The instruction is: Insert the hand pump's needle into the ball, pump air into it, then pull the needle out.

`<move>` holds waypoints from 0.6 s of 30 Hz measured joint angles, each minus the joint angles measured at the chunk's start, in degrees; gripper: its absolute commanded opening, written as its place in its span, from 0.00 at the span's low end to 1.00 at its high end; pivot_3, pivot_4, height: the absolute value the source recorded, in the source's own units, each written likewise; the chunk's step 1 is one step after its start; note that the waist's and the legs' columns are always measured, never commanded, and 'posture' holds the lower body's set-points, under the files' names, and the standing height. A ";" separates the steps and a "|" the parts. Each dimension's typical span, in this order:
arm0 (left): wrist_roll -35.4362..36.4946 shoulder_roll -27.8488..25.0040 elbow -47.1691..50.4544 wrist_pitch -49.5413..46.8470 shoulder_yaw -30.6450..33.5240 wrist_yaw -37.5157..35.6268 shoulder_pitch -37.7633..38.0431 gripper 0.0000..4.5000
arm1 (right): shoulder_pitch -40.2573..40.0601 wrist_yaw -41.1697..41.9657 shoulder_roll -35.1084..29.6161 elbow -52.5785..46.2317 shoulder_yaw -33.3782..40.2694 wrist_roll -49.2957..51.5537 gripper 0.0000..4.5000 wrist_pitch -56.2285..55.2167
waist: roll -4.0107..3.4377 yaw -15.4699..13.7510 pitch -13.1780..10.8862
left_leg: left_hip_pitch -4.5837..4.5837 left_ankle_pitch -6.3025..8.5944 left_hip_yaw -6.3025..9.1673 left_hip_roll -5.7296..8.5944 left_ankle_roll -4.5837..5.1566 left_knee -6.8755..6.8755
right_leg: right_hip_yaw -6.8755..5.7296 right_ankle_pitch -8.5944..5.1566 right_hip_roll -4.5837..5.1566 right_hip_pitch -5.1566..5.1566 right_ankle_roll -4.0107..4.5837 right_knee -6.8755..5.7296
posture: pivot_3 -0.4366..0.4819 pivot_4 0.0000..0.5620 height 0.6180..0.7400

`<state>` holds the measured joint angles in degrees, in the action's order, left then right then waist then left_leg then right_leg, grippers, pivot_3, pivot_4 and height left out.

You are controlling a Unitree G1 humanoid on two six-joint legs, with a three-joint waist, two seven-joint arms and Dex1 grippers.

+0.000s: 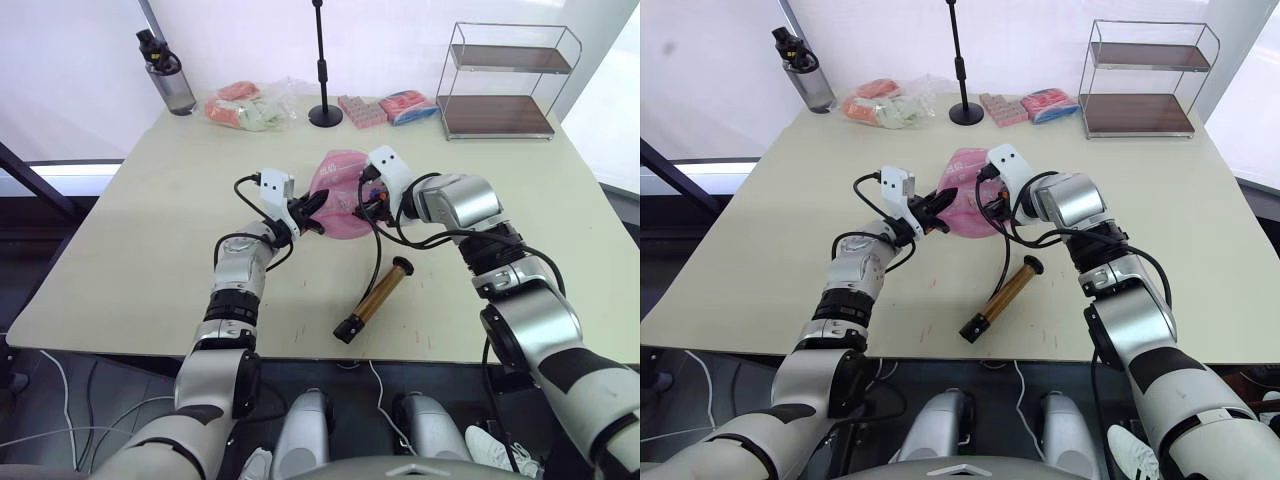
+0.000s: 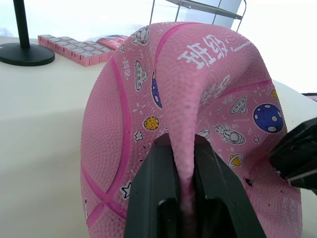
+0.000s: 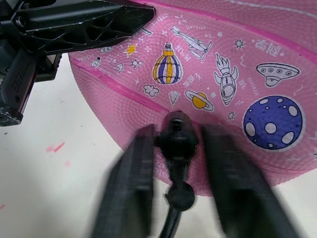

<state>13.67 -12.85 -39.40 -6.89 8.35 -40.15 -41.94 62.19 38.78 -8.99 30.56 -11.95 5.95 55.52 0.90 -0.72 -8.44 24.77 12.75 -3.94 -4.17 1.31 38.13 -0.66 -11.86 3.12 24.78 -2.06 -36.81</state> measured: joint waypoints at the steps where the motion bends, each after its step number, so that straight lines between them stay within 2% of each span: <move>1: 0.00 0.01 0.00 0.00 0.00 0.00 0.00 0.00 | 0.00 0.00 0.00 0.07 0.00 0.00 0.08 -0.04 | 0.00 0.01 0.00 | 0.00 0.00 0.00 0.00 0.00 0.00 | 0.00 0.00 0.00 0.00 0.00 0.00 | 0.48 0.27 0.93; 9: 0.00 0.02 0.03 0.00 0.00 0.06 0.07 0.00 | 0.31 1.60 -0.83 0.78 -3.16 -1.62 0.08 -3.29 | 0.00 0.04 0.00 | -0.01 0.00 0.00 0.00 0.00 0.00 | 0.00 0.00 0.00 0.00 0.00 0.00 | 0.48 0.27 0.93; 13: 0.01 0.06 0.03 -0.13 0.00 0.35 0.03 0.00 | 3.58 5.62 -1.83 3.36 -10.46 -5.89 0.08 -7.34 | 0.00 0.11 0.00 | -0.03 0.00 0.00 0.00 0.00 0.00 | 0.00 -0.01 0.00 0.00 -0.01 -0.01 | 0.48 0.27 0.93; 18: 0.01 0.05 0.02 -0.46 0.01 0.41 -0.05 0.00 | 7.13 8.92 -1.34 8.90 -14.89 -9.97 0.08 -12.12 | 0.00 0.15 0.00 | -0.05 0.00 -0.01 -0.01 0.00 0.00 | -0.01 -0.01 0.00 0.00 -0.01 0.00 | 0.48 0.27 0.93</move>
<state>13.68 -12.80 -39.38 -7.35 8.35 -39.74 -41.98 69.32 47.70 -10.33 39.46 -26.83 -4.02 43.39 0.90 -0.57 -8.44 24.71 12.75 -3.94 -4.17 1.31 38.13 -0.67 -11.87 3.12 24.78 -2.07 -36.82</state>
